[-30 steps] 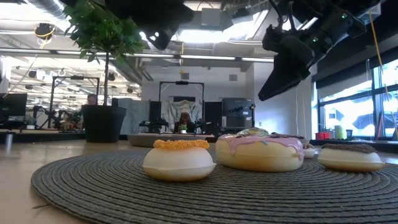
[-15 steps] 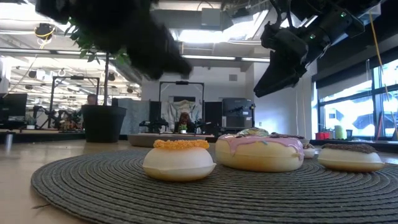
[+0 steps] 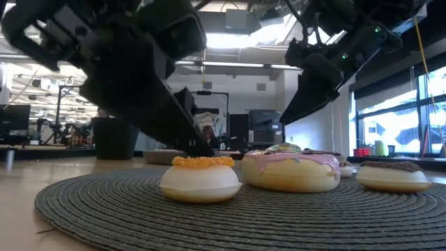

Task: Pick & Place donuts
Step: Put the small orange donut on the dark gray plate

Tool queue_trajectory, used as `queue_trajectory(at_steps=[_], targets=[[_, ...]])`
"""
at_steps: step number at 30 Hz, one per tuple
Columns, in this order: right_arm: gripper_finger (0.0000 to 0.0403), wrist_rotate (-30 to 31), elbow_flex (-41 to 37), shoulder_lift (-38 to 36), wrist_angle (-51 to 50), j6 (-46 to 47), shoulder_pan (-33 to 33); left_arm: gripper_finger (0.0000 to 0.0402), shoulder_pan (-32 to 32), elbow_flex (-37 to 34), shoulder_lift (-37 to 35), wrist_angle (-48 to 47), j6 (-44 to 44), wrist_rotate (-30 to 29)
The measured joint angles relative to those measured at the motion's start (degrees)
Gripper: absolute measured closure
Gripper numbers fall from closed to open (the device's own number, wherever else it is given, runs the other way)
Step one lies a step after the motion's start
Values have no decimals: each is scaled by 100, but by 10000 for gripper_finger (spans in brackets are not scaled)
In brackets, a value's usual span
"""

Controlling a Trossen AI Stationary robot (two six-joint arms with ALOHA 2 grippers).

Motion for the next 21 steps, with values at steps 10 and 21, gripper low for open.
queue_trajectory(at_steps=[10,21], targets=[[253,-12,0,1,45,-13,0,273,0,7,286,90,-89,-46],[253,-12,0,1,48,-15,0,382,23,-8,69,59,128,125]])
